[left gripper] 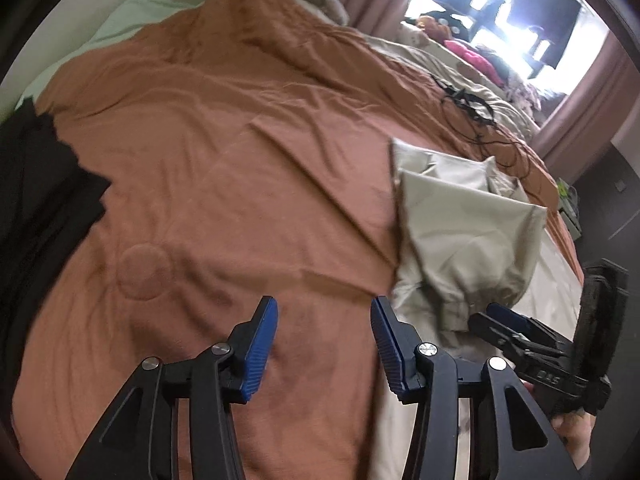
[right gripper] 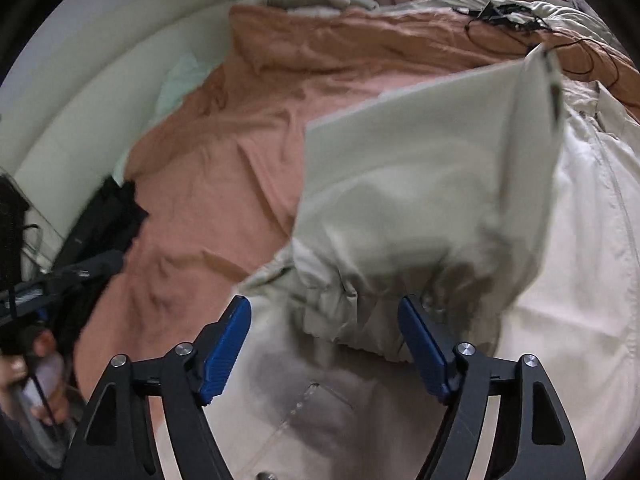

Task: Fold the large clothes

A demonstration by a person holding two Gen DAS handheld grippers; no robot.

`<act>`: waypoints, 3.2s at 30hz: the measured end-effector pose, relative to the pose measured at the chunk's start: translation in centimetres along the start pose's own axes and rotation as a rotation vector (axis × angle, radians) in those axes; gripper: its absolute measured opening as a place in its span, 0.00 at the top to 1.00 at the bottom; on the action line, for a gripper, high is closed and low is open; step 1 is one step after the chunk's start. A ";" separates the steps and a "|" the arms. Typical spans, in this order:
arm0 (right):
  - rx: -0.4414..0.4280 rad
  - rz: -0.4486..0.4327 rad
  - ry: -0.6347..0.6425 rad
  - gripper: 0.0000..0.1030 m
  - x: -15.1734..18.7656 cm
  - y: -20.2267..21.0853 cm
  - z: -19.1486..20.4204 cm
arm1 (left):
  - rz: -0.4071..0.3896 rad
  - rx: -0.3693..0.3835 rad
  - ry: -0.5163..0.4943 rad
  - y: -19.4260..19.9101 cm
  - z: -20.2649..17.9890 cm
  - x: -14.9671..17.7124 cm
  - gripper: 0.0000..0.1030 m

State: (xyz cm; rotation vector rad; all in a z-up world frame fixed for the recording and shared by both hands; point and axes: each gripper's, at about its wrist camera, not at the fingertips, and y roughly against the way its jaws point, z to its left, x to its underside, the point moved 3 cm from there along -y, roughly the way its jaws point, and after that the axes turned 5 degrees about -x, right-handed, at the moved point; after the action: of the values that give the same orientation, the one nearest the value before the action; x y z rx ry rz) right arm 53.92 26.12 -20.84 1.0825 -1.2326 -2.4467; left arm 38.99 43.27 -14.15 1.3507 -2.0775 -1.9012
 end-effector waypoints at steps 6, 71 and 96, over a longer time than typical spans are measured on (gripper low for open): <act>0.090 0.059 0.028 0.28 0.7 -2.3 -0.9 | 0.025 -0.013 0.023 -1.2 1.2 0.6 0.51; -0.003 -0.470 -0.912 0.96 5.7 16.7 -32.4 | 0.142 -0.166 -0.223 -12.5 -11.9 -0.1 0.62; 0.109 -0.444 -0.876 0.34 9.9 23.9 -30.1 | 0.081 -0.079 -0.206 -4.2 -16.0 0.7 0.25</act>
State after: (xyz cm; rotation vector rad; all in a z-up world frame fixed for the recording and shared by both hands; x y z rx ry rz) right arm 64.10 -12.21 -19.45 0.2655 -1.4469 -3.4143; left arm 49.49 30.52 -13.80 1.0784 -2.0806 -2.1446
